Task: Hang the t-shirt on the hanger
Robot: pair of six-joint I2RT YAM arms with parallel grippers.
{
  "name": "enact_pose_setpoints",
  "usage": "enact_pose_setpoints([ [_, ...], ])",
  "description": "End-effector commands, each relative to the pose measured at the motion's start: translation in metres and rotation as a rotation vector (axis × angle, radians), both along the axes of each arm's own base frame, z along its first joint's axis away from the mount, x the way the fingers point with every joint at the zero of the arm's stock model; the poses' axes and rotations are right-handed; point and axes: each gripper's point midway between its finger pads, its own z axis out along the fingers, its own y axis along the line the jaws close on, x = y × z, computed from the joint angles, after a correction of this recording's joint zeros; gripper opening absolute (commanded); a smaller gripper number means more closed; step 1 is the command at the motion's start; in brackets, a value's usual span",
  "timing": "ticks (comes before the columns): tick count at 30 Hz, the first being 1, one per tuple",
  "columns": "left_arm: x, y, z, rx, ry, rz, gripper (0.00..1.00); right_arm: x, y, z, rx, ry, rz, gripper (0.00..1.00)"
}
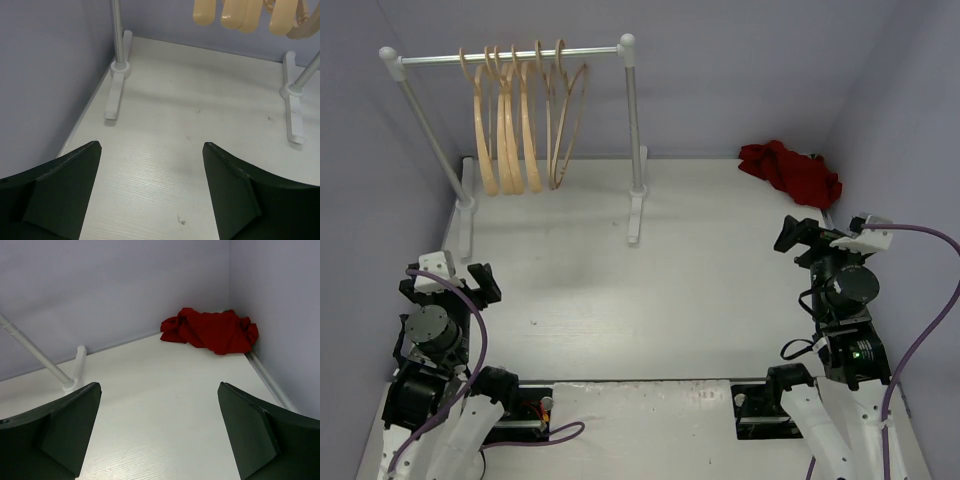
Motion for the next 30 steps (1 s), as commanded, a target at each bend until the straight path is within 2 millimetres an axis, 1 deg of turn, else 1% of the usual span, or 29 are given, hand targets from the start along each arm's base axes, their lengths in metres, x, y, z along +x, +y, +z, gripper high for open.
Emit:
enact_pose_setpoints([
  [1, 0.011, -0.004, 0.022, -0.032, -0.065, 0.002, 0.78, 0.01, -0.009, 0.013, 0.056, -0.057, -0.07, 1.0],
  [2, 0.013, -0.005, 0.021, -0.029, -0.054, -0.004, 0.78, 0.012, -0.008, 0.011, 0.059, -0.05, -0.068, 1.0],
  [3, 0.013, -0.008, 0.028, -0.031, -0.062, -0.023, 0.78, 0.017, -0.006, 0.007, 0.06, -0.032, -0.067, 1.0],
  [4, 0.015, -0.009, 0.027, -0.029, -0.054, -0.028, 0.78, 0.018, -0.006, 0.006, 0.061, -0.027, -0.067, 1.0],
  [5, 0.017, -0.013, 0.032, -0.031, -0.049, -0.045, 0.78, 0.024, -0.008, 0.001, 0.058, -0.005, -0.083, 1.0],
  [6, 0.017, -0.016, 0.042, -0.04, -0.059, -0.059, 0.78, 0.032, -0.009, -0.005, 0.055, 0.027, -0.102, 1.0],
  [8, 0.024, -0.021, 0.044, -0.041, -0.03, -0.077, 0.78, 0.043, -0.013, -0.011, 0.078, 0.056, -0.144, 1.0],
  [9, 0.027, -0.023, 0.046, -0.041, -0.016, -0.08, 0.79, 0.055, -0.015, -0.018, 0.07, 0.094, -0.169, 1.0],
  [10, 0.032, -0.024, 0.046, -0.038, 0.003, -0.081, 0.79, 0.073, -0.017, -0.031, 0.053, 0.154, -0.196, 1.0],
  [11, 0.037, -0.026, 0.043, -0.033, 0.026, -0.081, 0.79, 0.082, -0.016, -0.023, 0.059, 0.152, -0.208, 1.0],
  [12, 0.04, -0.027, 0.04, -0.032, 0.04, -0.081, 0.79, 0.098, -0.02, -0.036, 0.043, 0.205, -0.249, 1.0],
  [14, 0.046, -0.03, 0.031, -0.035, 0.068, -0.085, 0.79, 0.124, -0.027, -0.039, 0.018, 0.246, -0.312, 1.0],
  [15, 0.048, -0.031, 0.027, -0.04, 0.073, -0.087, 0.79, 0.142, -0.031, -0.057, -0.012, 0.304, -0.341, 1.0],
  [17, 0.05, -0.036, 0.014, -0.026, 0.095, -0.119, 0.79, 0.174, -0.039, -0.056, -0.062, 0.33, -0.358, 1.0],
  [18, 0.05, -0.037, 0.013, -0.011, 0.098, -0.129, 0.79, 0.194, -0.048, -0.08, -0.118, 0.405, -0.367, 1.0],
  [19, 0.05, -0.036, 0.01, -0.007, 0.104, -0.125, 0.79, 0.213, -0.06, -0.093, -0.147, 0.445, -0.375, 1.0],
  [20, 0.05, -0.036, 0.01, -0.006, 0.103, -0.123, 0.79, 0.229, -0.066, -0.105, -0.156, 0.472, -0.365, 0.99],
  [22, 0.049, -0.036, 0.009, -0.006, 0.102, -0.124, 0.79, 0.259, -0.073, -0.115, -0.159, 0.488, -0.336, 0.93],
  [23, 0.049, -0.036, 0.009, -0.006, 0.101, -0.127, 0.79, 0.267, -0.077, -0.137, -0.174, 0.535, -0.338, 0.92],
  [24, 0.049, -0.036, 0.008, -0.006, 0.103, -0.129, 0.79, 0.282, -0.093, -0.153, -0.189, 0.565, -0.353, 0.89],
  [26, 0.049, -0.037, 0.008, -0.007, 0.103, -0.131, 0.79, 0.301, -0.096, -0.167, -0.205, 0.585, -0.324, 0.81],
  [27, 0.049, -0.037, 0.007, -0.007, 0.103, -0.132, 0.79, 0.31, -0.098, -0.174, -0.219, 0.594, -0.318, 0.81],
  [28, 0.049, -0.037, 0.007, -0.006, 0.106, -0.131, 0.79, 0.317, -0.101, -0.191, -0.232, 0.621, -0.314, 0.8],
  [29, 0.049, -0.037, 0.007, -0.006, 0.107, -0.132, 0.79, 0.325, -0.103, -0.193, -0.24, 0.618, -0.315, 0.8],
  [30, 0.049, -0.037, 0.007, -0.006, 0.107, -0.132, 0.79, 0.327, -0.105, -0.202, -0.251, 0.634, -0.313, 0.8],
])
